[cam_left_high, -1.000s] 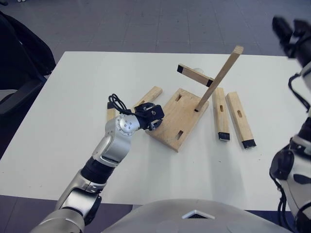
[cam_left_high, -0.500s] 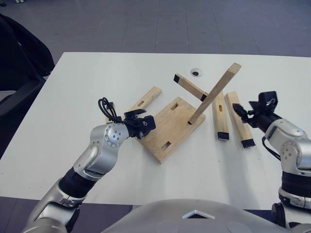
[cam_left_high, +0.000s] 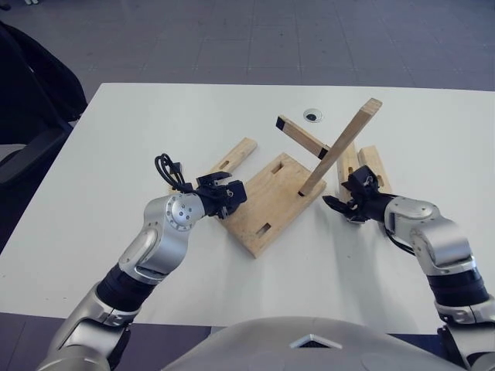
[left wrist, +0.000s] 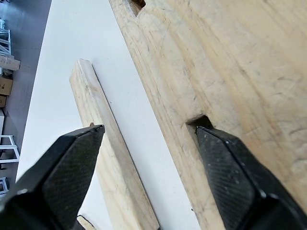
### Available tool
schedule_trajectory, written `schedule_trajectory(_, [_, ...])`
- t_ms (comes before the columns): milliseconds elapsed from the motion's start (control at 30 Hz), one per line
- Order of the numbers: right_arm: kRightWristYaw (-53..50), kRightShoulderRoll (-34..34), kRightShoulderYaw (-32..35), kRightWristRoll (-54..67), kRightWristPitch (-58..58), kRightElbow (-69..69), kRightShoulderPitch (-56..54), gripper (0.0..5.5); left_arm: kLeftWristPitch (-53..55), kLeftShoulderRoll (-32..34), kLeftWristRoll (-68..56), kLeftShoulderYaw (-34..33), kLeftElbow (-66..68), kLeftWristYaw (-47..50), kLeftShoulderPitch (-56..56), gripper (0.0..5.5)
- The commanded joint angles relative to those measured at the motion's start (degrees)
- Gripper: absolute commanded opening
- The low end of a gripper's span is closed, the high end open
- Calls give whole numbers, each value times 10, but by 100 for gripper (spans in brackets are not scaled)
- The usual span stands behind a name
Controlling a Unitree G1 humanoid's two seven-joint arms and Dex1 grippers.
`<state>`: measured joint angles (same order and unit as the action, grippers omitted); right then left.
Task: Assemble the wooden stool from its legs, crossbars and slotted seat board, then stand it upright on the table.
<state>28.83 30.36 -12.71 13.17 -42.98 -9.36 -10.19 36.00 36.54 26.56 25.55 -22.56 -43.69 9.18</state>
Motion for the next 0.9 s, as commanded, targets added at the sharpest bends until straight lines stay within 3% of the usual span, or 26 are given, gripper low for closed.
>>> schedule_trajectory(33, [5,-21,-28,-42,49,87,-47,347,2,12,-2,3,20,-15,2,357])
schedule_trajectory(367, [-29,-148,11,-82,188,425,-264,347,-43,-32,-39,30,78,-66,100,357])
schedule_trajectory(600, [-48,-160,51,-105,284,618,-362,347,-45,-37,-47,33,87,-75,121,357])
schedule_trajectory(767, [-43,-131,75,-107,279,564,-331,347,-74,-40,-63,-2,69,-38,103,357])
schedule_trajectory(900, [-70,-129,129,-61,176,327,-241,347,-91,-87,-123,-84,23,26,53,357])
